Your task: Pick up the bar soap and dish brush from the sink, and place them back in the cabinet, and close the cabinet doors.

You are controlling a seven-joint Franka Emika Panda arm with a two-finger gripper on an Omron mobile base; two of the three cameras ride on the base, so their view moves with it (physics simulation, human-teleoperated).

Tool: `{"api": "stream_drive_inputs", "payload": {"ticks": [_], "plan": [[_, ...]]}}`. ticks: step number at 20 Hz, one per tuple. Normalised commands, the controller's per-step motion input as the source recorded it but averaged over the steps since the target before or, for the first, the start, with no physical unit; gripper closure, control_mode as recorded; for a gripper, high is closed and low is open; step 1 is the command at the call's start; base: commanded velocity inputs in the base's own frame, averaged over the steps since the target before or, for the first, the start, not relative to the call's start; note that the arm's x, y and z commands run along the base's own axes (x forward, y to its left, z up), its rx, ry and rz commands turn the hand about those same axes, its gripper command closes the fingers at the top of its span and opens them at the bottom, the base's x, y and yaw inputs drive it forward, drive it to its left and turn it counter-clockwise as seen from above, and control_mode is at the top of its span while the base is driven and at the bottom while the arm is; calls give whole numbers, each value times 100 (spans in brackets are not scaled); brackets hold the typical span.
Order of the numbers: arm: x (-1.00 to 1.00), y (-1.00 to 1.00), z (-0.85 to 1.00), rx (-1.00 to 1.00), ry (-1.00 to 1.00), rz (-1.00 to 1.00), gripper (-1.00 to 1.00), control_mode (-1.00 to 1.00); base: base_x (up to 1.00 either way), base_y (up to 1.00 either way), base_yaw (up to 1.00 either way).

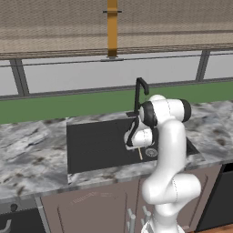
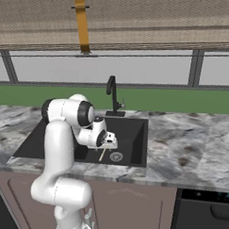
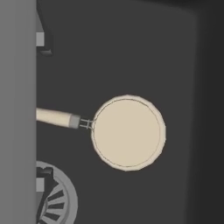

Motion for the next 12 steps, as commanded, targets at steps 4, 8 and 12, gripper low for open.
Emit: {"api": "stream_drive_inputs", "payload": {"ticks": [4,8,12], "plan": [[0,0,-10,0,0,0,-100,-100,0,0,0],[0,0,-13,0,0,0,-100,-100,0,0,0],[0,0,-12,0,0,0,-100,-100,0,0,0]]}}
